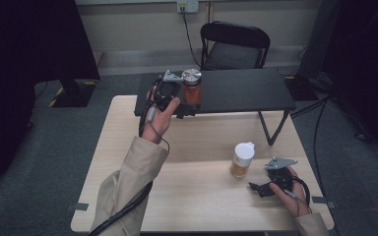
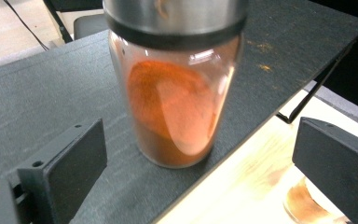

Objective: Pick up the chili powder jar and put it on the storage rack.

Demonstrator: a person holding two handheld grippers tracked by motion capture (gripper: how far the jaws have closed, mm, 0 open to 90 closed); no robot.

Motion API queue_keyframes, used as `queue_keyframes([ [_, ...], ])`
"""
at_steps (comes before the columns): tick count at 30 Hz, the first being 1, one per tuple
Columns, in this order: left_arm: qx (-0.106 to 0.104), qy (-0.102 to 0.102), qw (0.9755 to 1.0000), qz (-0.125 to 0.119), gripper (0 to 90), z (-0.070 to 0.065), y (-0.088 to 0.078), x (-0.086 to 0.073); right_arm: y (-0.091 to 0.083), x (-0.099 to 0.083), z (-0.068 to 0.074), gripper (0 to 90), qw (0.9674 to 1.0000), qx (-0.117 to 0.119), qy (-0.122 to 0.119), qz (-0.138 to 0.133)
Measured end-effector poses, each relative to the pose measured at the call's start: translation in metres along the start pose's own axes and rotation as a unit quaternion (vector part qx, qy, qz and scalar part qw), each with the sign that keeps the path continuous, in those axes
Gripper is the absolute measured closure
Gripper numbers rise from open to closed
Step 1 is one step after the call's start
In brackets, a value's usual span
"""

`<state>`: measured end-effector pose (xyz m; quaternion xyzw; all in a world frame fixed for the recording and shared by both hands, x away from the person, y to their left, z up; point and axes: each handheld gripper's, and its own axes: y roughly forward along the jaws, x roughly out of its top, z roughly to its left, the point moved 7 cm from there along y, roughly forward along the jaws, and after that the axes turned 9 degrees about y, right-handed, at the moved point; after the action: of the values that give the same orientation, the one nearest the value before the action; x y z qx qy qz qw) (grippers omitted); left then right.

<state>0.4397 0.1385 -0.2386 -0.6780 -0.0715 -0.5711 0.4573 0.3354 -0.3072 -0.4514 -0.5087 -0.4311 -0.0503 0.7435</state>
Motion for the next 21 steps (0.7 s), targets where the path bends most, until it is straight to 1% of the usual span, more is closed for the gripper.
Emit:
queue_keyframes([
  [5,-0.001,0.003,1.0000,-0.002,2.3,-0.003,-0.006,-0.011,0.000,0.000,0.000,0.0,1.0000,0.000,0.000,0.000],
  [11,-0.006,0.002,1.0000,-0.006,2.5,-0.007,-0.008,-0.023,0.000,0.000,0.000,0.0,1.0000,0.000,0.000,0.000],
  [13,-0.012,0.000,0.9999,-0.008,2.6,-0.008,-0.009,-0.027,0.000,0.000,0.000,0.0,1.0000,0.000,0.000,0.000],
  [15,-0.012,0.002,0.9999,-0.010,2.8,-0.009,-0.010,-0.031,0.000,0.000,0.000,0.0,1.0000,0.000,0.000,0.000],
  [17,-0.017,-0.002,0.9997,-0.015,2.6,-0.011,-0.010,-0.035,0.000,0.000,0.000,0.0,1.0000,0.000,0.000,0.000],
  [19,-0.024,0.001,0.9996,-0.014,2.6,-0.013,-0.010,-0.038,0.000,0.000,0.000,0.0,1.0000,0.000,0.000,0.000],
  [21,-0.027,-0.007,0.9994,-0.022,3.0,-0.015,-0.010,-0.042,0.000,0.000,0.000,0.0,1.0000,0.000,0.000,0.000],
])
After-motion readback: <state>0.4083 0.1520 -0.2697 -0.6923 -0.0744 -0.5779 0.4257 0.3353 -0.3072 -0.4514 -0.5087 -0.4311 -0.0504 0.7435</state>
